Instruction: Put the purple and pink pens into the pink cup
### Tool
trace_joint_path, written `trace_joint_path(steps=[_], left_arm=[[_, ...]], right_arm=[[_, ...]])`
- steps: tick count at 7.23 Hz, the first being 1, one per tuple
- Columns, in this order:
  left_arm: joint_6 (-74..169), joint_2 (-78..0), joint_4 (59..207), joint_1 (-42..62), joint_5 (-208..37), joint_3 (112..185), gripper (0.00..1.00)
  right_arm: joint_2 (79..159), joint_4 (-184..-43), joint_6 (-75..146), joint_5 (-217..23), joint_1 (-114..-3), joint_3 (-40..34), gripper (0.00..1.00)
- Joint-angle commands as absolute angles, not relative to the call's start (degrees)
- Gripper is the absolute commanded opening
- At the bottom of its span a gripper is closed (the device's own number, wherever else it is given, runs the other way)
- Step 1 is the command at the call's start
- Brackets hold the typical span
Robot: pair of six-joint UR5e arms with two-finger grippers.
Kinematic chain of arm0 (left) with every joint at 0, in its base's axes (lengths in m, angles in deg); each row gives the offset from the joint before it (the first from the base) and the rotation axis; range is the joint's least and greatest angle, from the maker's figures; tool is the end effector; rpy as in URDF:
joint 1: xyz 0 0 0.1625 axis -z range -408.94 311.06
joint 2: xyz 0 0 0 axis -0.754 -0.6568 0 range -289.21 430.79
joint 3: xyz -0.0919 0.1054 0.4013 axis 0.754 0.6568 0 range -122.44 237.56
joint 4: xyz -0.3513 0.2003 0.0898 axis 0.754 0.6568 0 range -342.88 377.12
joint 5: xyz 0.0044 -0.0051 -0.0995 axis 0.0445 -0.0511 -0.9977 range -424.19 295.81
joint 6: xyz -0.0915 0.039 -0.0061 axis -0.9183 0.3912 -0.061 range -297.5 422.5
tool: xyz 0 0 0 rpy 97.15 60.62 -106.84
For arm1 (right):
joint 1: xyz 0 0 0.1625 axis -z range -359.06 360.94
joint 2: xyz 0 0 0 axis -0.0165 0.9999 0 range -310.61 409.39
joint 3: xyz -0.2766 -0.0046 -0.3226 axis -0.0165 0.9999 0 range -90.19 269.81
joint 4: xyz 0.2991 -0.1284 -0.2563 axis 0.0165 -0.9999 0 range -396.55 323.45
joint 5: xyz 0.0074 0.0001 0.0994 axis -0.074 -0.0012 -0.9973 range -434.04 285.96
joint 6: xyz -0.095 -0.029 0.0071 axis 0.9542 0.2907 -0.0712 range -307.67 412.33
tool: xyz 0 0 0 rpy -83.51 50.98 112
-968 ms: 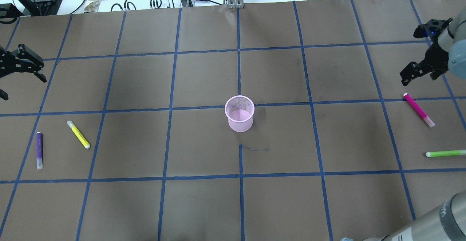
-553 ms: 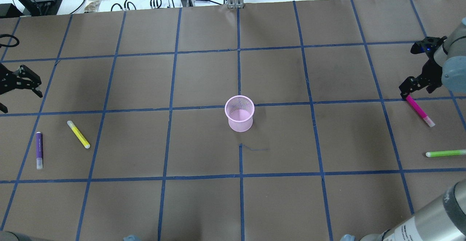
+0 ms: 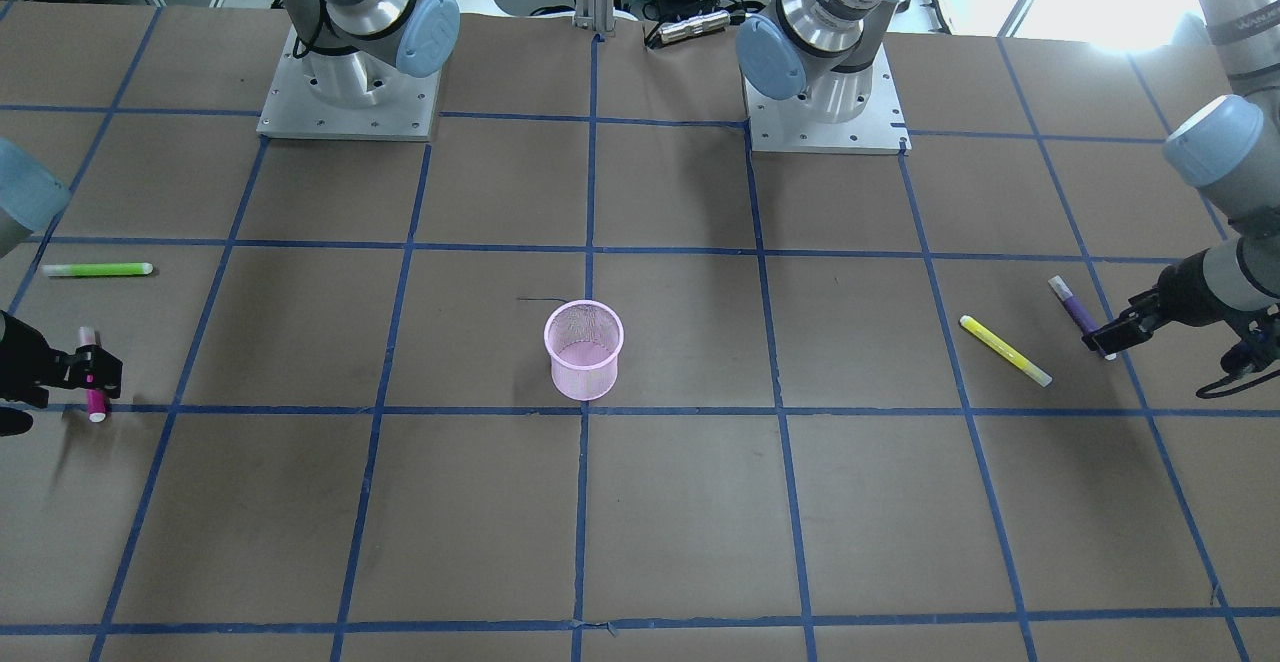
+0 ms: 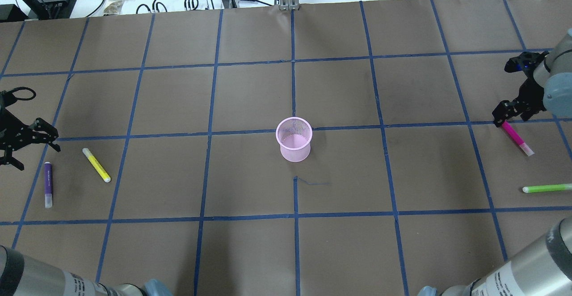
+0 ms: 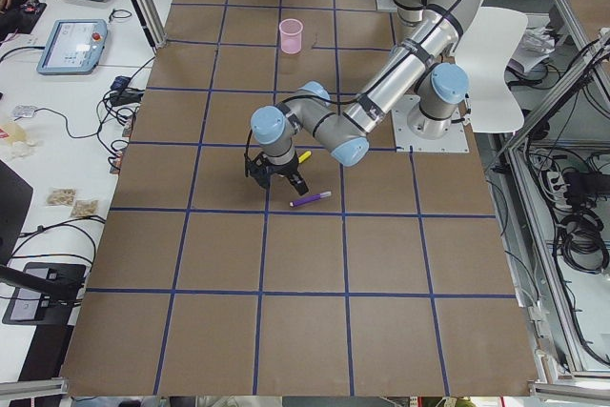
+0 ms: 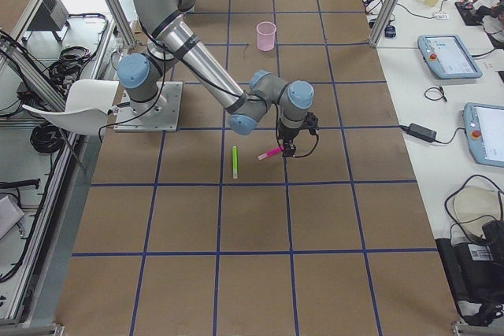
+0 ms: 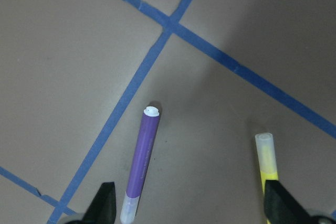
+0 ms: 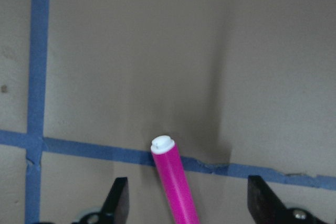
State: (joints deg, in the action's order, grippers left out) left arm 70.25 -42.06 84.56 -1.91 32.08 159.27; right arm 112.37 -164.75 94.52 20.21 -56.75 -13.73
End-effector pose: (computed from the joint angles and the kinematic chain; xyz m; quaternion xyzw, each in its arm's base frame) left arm 0.2954 -0.4969 0.2139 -0.2950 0.9482 0.1176 0.0044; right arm -0.2069 -0.5631 0.1827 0.0869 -0.9953 -0.0389 0.0171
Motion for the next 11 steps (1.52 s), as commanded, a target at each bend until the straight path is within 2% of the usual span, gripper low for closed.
trace_joint_path(steps=[1, 3, 4, 6, 8, 9, 10, 11], left_arm=[[71.11, -46.61, 88.98, -3.59, 31.79, 158.11, 1.00], [71.99, -48.73, 90.94, -4.20, 31.70, 155.58, 1.00], [72.34, -49.79, 91.21, -4.20, 31.79, 154.78, 0.98], [72.17, -50.41, 91.30, -4.20, 29.96, 154.68, 0.85], [72.43, -50.32, 91.30, -4.29, 29.59, 154.59, 0.61], [72.52, -50.24, 91.30, -4.38, 29.77, 154.59, 0.54], [72.61, -50.32, 91.30, -4.64, 29.85, 154.59, 0.34], [72.87, -50.32, 91.30, -4.90, 29.86, 154.68, 0.33]], right_arm=[[111.44, -164.87, 94.79, 20.35, -56.71, -13.37, 0.73], [111.52, -164.61, 94.61, 20.70, -56.71, -13.54, 0.43], [111.52, -164.61, 94.52, 20.71, -56.71, -13.46, 0.35], [111.52, -164.61, 94.08, 20.71, -56.71, -13.20, 0.00], [112.31, -164.61, 92.68, 20.36, -56.89, -11.71, 0.00], [112.32, -162.87, 92.68, 19.92, -57.24, -7.61, 0.00], [112.84, -160.16, 91.28, 17.31, -58.81, -3.74, 0.00], [114.06, -160.13, 91.10, 12.93, -61.08, -1.79, 0.00]])
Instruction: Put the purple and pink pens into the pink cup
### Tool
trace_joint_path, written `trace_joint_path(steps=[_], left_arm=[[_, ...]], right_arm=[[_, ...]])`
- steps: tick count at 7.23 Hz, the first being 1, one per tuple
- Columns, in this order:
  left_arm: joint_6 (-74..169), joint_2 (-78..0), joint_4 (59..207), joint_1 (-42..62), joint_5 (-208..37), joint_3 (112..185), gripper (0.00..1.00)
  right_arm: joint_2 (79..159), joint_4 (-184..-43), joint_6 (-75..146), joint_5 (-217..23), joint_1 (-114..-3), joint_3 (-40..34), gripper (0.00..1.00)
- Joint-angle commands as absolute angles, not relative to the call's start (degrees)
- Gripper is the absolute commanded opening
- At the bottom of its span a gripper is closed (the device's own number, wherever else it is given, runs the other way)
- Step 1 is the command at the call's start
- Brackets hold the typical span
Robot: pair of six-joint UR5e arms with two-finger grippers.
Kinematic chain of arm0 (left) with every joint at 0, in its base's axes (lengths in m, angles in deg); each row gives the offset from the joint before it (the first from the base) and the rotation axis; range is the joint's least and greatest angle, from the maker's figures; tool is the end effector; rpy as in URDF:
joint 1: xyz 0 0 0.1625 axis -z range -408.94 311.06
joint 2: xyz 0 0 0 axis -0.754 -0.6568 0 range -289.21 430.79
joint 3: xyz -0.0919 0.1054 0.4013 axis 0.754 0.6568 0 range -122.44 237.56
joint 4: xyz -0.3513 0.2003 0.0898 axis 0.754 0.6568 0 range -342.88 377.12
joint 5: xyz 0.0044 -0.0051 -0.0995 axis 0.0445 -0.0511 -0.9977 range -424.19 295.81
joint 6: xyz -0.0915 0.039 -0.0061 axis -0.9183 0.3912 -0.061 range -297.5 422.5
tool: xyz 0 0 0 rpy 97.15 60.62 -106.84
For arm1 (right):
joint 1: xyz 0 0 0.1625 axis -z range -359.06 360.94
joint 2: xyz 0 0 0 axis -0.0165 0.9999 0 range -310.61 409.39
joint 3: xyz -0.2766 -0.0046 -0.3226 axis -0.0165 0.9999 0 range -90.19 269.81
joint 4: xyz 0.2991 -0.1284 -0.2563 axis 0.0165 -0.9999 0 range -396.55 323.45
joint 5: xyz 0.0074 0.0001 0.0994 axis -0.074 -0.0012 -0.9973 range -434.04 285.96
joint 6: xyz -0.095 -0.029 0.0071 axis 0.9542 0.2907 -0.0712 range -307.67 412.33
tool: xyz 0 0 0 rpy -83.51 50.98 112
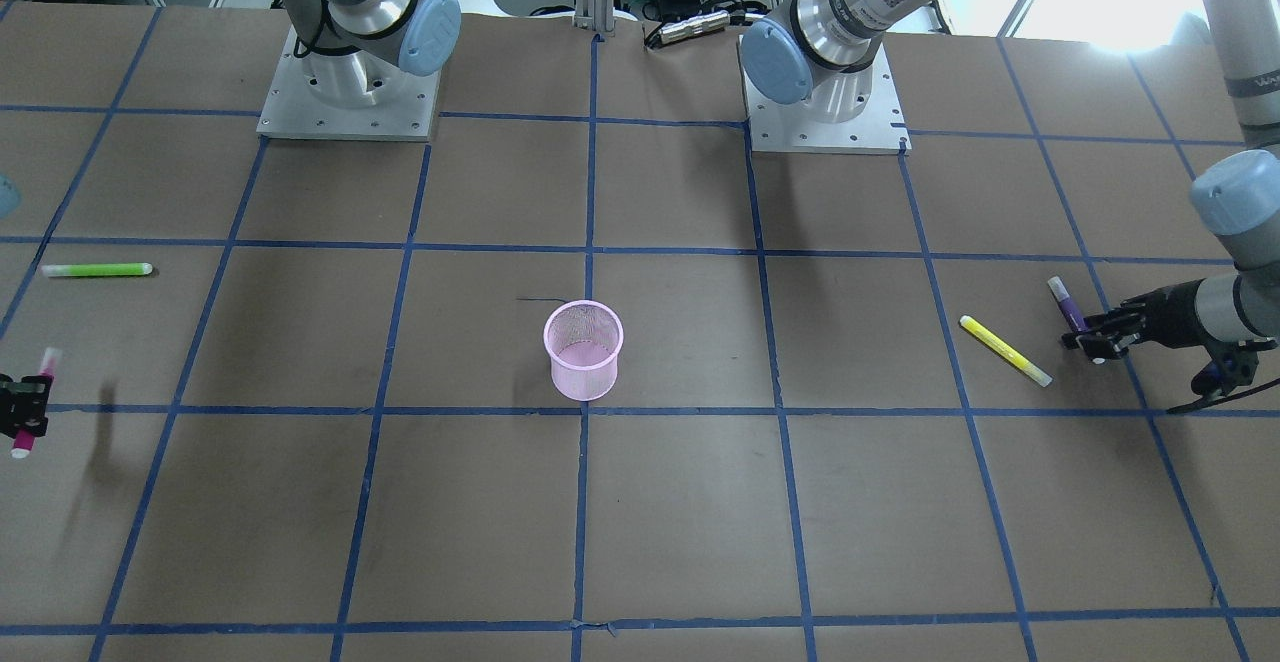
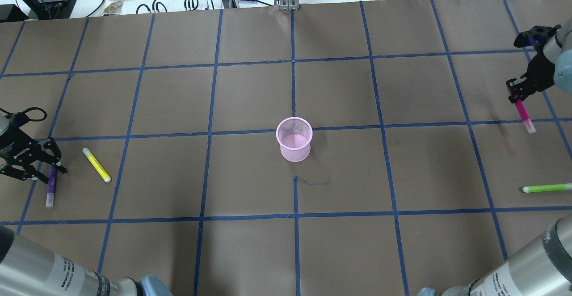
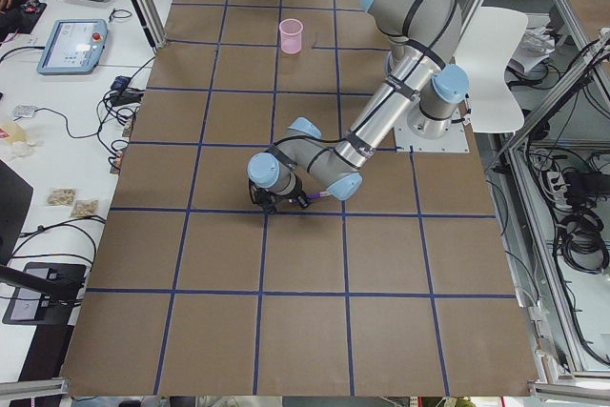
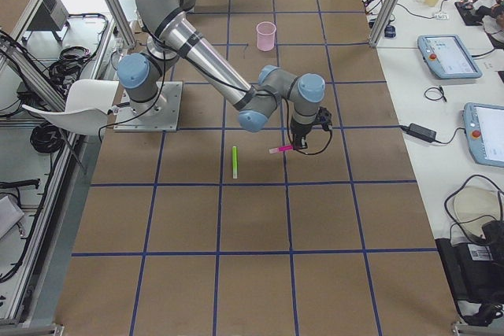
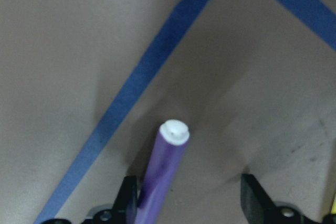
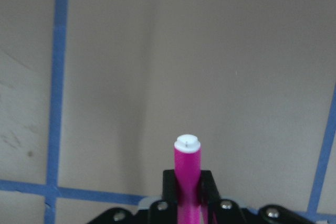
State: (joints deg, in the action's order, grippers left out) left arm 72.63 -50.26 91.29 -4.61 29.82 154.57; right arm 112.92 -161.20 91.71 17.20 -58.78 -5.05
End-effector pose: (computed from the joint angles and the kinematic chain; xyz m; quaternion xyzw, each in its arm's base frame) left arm 0.3284 -0.4976 0.1550 0.2929 -0.9359 -0.1863 0.0599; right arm -0.2041 -0.6100 0.2454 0.0790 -0.9964 0.0175 0.0254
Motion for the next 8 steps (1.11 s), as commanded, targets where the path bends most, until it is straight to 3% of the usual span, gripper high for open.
trace_joint_path(steps=[1, 3, 6, 8], left_arm=[[72.88, -50.32, 91.30, -4.91, 29.77, 154.68, 0.25], [72.79, -50.41, 91.30, -4.91, 29.51, 154.68, 0.00], [72.70, -48.74, 93.49, -4.91, 29.42, 154.59, 0.00], [72.53, -46.73, 94.71, -4.65, 28.02, 154.50, 0.00]], right_arm=[[117.12, -160.13, 88.74, 8.10, -64.24, -1.42, 0.00], [120.57, -165.27, 79.47, 3.13, -77.12, -1.77, 0.00], [120.75, -182.54, 61.87, 7.84, -96.12, -4.03, 0.00], [120.93, -202.04, 52.62, 15.13, -105.10, -14.98, 0.00]])
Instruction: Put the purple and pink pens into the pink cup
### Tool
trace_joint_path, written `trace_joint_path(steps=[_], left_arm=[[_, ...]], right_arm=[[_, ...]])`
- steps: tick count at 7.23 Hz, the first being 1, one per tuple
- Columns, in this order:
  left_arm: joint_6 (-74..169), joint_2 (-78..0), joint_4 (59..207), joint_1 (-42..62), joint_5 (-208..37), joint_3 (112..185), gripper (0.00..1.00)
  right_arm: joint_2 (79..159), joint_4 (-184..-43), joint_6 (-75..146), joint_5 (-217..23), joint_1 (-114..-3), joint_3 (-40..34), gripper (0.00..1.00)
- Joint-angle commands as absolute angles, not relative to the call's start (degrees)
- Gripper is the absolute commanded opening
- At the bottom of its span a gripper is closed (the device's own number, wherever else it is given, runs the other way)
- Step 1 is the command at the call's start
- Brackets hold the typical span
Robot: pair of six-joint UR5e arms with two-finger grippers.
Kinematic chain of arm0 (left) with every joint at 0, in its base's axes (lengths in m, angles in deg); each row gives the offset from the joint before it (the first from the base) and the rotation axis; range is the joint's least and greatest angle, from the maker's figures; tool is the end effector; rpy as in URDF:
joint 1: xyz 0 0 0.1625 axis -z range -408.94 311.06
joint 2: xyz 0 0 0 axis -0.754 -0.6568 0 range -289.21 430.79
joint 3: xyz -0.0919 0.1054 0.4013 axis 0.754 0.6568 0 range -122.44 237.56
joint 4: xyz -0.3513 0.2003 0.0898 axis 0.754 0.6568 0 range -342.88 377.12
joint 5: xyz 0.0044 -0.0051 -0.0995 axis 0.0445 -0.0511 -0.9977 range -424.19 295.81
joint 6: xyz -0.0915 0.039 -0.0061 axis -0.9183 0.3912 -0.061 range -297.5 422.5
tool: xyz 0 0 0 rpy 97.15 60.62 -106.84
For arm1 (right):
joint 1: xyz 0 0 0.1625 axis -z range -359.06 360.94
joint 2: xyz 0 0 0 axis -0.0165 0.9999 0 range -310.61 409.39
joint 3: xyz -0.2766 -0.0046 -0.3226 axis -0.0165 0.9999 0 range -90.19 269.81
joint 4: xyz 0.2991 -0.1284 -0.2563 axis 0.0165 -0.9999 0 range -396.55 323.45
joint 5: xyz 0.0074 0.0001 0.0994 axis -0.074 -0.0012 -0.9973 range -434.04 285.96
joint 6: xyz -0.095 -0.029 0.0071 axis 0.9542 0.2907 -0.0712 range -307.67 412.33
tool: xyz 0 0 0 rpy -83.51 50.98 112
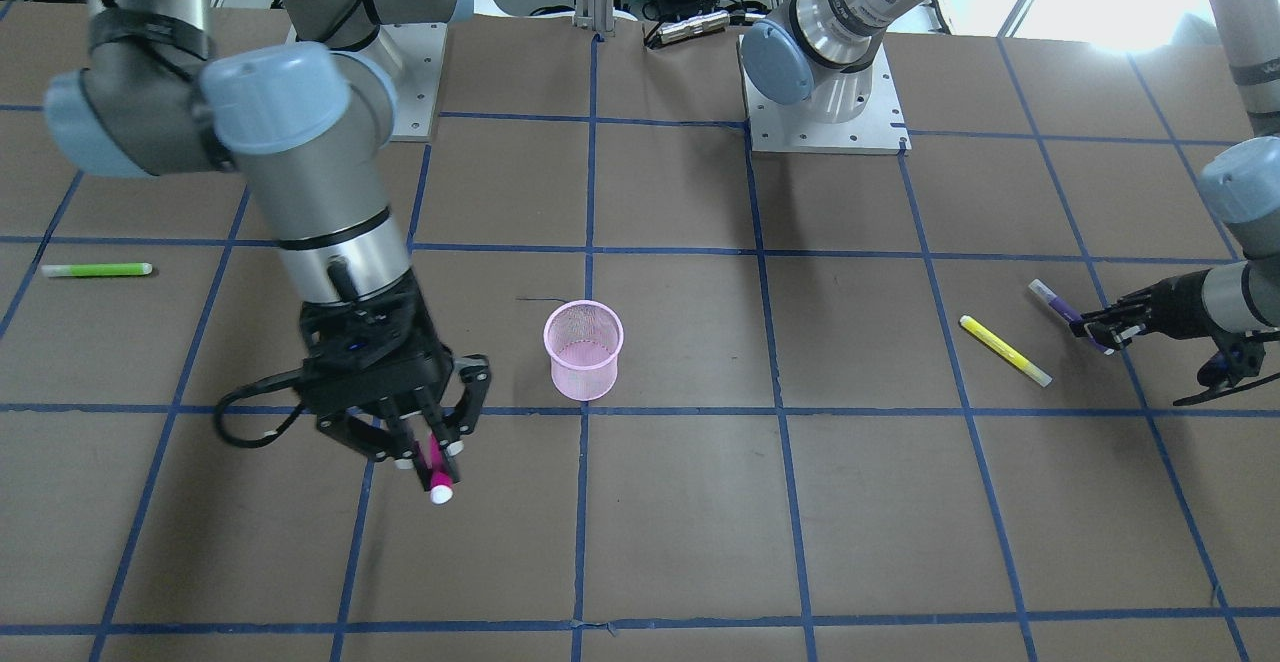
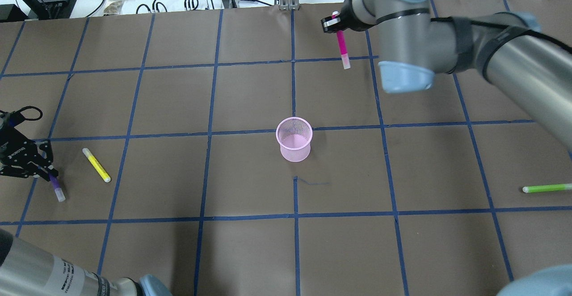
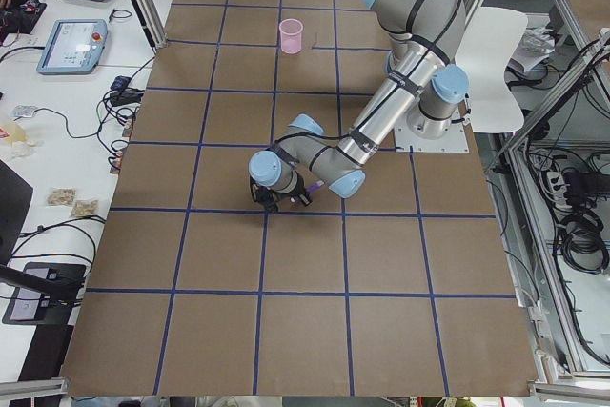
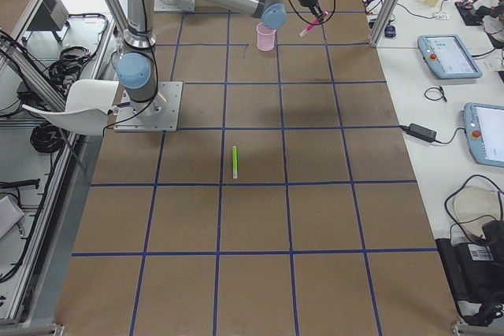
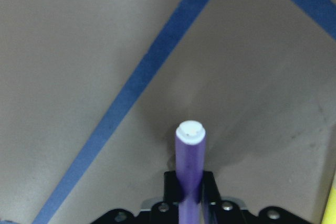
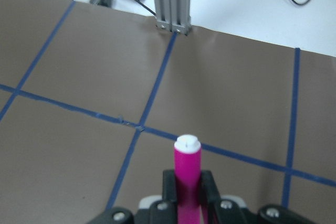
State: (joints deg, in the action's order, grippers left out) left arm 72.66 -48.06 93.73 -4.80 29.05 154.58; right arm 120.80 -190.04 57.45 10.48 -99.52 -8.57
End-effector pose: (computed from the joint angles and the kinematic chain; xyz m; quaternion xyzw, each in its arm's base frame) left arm 0.3250 -0.4935 0.1748 0.2953 -0.9349 -0.1850 0.0671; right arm 0.2539 -0.5878 0.3671 -0.1435 0.9378 -0.3104 0.0599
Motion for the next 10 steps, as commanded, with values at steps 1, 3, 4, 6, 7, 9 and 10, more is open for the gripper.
trace_joint_path(steps=[1, 3, 4, 6, 7, 9, 10], left_arm=[[72.26, -44.02, 95.42, -4.03, 25.40, 154.33, 0.00], [71.38, -37.35, 98.93, -1.93, 20.65, 153.89, 0.00], [69.64, -34.27, 100.25, -0.35, 18.63, 153.89, 0.00], [59.32, -28.90, 103.59, 5.78, 17.90, 153.80, 0.00], [54.21, -26.53, 104.39, 8.95, 17.29, 153.80, 0.00], [44.45, -23.36, 106.93, 14.23, 16.94, 153.89, 0.00], [38.74, -22.38, 107.73, 16.34, 15.37, 153.98, 0.00]], right_arm=[[121.28, -210.23, 50.34, 18.48, -107.92, -19.91, 0.00], [123.81, -214.18, 46.36, 22.19, -110.67, -24.00, 0.00], [125.40, -213.83, 45.14, 22.46, -112.16, -24.79, 0.00], [124.63, -213.91, 42.05, 24.91, -115.32, -27.16, 0.00], [124.62, -213.83, 41.88, 25.10, -115.51, -27.78, 0.00], [123.83, -214.09, 41.79, 24.84, -115.51, -28.84, 0.00], [123.05, -214.18, 41.27, 24.49, -115.51, -28.75, 0.00]])
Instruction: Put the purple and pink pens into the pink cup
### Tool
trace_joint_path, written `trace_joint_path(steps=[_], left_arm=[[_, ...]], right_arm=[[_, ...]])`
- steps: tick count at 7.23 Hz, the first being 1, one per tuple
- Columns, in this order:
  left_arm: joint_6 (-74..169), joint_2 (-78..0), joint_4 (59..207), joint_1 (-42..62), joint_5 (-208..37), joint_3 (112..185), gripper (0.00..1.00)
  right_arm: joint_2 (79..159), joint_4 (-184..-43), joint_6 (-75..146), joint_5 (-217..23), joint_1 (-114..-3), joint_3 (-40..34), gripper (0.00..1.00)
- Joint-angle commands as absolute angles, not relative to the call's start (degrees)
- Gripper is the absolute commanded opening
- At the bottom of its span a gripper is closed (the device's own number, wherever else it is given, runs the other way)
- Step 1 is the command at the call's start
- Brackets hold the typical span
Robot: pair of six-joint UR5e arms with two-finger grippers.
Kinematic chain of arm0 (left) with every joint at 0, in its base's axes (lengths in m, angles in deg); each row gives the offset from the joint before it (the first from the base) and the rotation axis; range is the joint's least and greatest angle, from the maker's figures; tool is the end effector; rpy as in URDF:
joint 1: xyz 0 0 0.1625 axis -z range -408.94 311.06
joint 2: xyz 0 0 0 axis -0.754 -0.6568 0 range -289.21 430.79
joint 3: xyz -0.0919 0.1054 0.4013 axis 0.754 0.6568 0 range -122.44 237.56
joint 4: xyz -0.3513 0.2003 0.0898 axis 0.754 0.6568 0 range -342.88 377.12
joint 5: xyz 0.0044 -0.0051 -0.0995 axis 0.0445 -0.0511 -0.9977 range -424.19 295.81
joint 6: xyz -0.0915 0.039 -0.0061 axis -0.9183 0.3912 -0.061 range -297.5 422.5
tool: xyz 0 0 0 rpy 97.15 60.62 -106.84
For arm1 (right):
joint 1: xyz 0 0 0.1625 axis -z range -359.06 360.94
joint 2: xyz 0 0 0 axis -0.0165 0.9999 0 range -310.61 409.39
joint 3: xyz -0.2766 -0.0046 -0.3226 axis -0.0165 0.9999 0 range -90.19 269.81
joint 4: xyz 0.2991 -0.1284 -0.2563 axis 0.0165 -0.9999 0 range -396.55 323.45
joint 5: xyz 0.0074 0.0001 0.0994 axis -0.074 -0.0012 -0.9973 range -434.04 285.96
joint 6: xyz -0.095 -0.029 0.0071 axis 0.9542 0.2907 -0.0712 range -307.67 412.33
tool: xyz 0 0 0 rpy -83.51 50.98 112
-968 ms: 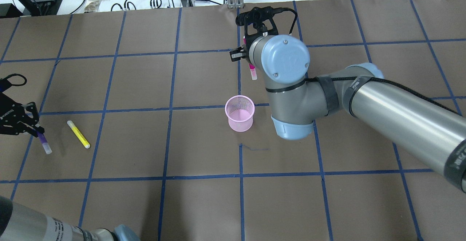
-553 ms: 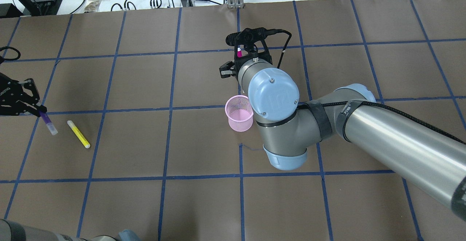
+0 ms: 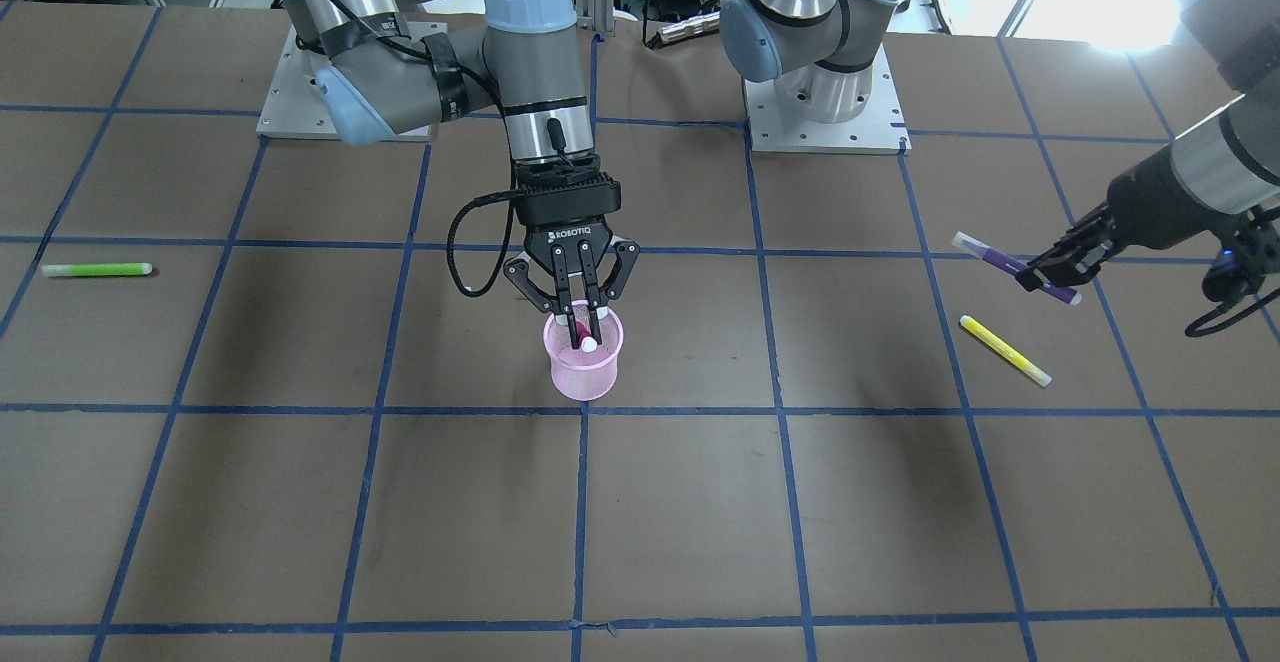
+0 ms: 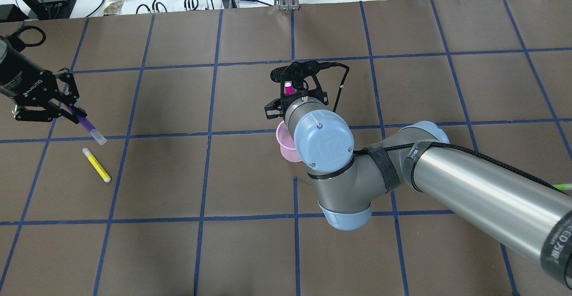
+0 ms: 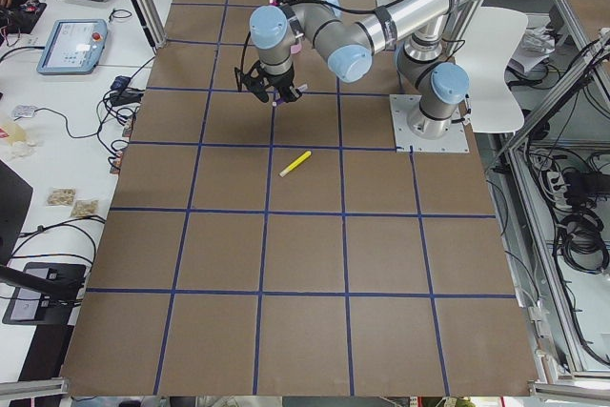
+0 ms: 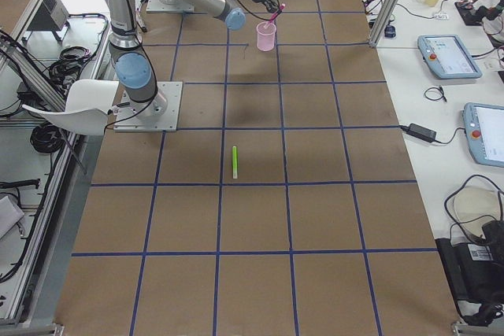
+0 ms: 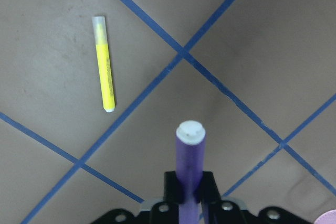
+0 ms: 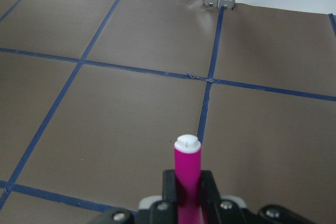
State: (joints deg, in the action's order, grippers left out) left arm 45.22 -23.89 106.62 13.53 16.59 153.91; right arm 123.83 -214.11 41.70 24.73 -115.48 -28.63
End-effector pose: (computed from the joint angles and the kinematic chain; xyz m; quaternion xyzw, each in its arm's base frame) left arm 0.0985 -0.5122 0.3960 0.3852 -0.9148 -0.0839 0.0879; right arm 0.3445 -0.4275 0.2968 -0.0991 0.9210 -0.3733 0.0502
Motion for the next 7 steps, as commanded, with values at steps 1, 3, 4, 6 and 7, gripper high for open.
trace_joint_path(steps=[1, 3, 4, 6, 7], left_arm=[[31.38, -21.50, 108.86, 19.58, 13.79, 153.98, 0.00], [18.46, -20.97, 108.53, 26.00, 13.51, 153.98, 0.00], [11.86, -21.05, 108.00, 29.95, 13.60, 153.98, 0.00], [-2.38, -22.28, 101.54, 38.03, 13.68, 153.98, 0.00], [-5.32, -22.72, 100.01, 39.90, 13.86, 154.06, 0.00]], right_arm=[[121.82, -214.18, 40.82, 24.40, -115.51, -28.75, 0.10], [121.37, -214.09, 40.03, 24.75, -115.42, -28.58, 0.66], [121.46, -213.83, 40.12, 24.92, -115.16, -28.23, 0.83], [121.98, -213.57, 40.90, 24.23, -112.28, -27.26, 0.92], [122.07, -213.04, 41.26, 22.83, -109.82, -26.56, 0.93]])
